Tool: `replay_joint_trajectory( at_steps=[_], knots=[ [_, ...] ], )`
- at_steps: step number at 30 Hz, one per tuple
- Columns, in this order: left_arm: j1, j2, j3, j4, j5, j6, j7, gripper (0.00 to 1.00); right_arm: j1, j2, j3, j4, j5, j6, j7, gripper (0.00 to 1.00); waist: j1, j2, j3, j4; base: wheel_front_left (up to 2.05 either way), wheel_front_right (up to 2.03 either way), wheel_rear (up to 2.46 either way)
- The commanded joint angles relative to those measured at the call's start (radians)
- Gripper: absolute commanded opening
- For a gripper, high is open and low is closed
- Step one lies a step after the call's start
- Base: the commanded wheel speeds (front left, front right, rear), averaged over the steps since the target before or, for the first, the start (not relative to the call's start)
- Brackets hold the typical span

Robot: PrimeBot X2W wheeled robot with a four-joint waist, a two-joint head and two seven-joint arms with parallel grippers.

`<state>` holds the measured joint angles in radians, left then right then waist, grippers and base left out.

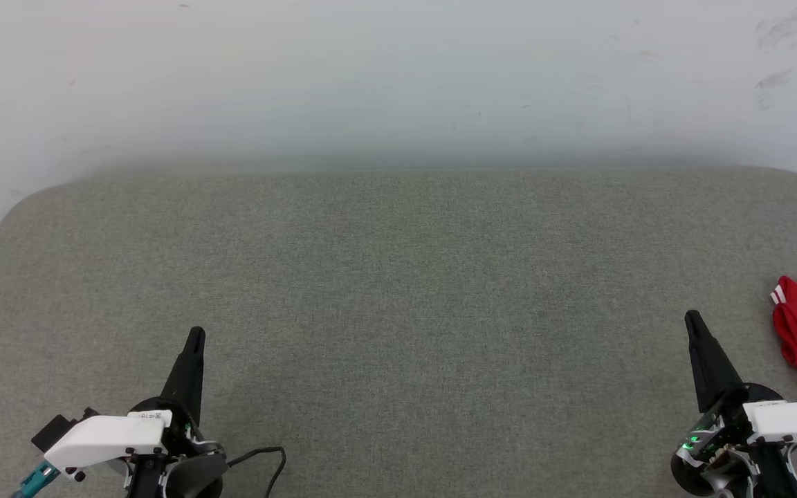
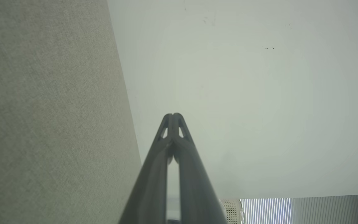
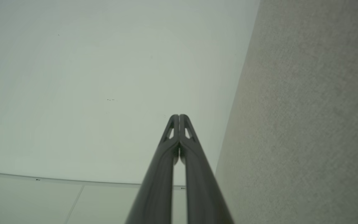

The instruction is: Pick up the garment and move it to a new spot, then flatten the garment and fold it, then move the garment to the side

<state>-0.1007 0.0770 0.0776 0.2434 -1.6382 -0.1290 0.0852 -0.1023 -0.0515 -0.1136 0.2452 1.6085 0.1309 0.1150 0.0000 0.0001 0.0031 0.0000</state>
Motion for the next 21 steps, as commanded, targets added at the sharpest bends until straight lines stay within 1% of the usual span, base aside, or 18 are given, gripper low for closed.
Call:
replay_joint_trajectory(
  at_steps=[1,21],
  knots=[
    [-0.010,-0.002,0.004,0.002,-0.004,-0.003,0.005,0.00,-0.011,0.002,-0.001,0.001,0.006,0.000,0.002,0.00,0.0000,-0.0001,0.000,0.000,0.00,0.00,0.00],
    [-0.010,-0.007,0.011,0.002,0.005,-0.003,0.009,0.00,-0.011,0.002,-0.001,0.001,0.006,0.000,0.002,0.00,0.0000,-0.0001,0.000,0.000,0.00,0.00,0.00]
  ],
)
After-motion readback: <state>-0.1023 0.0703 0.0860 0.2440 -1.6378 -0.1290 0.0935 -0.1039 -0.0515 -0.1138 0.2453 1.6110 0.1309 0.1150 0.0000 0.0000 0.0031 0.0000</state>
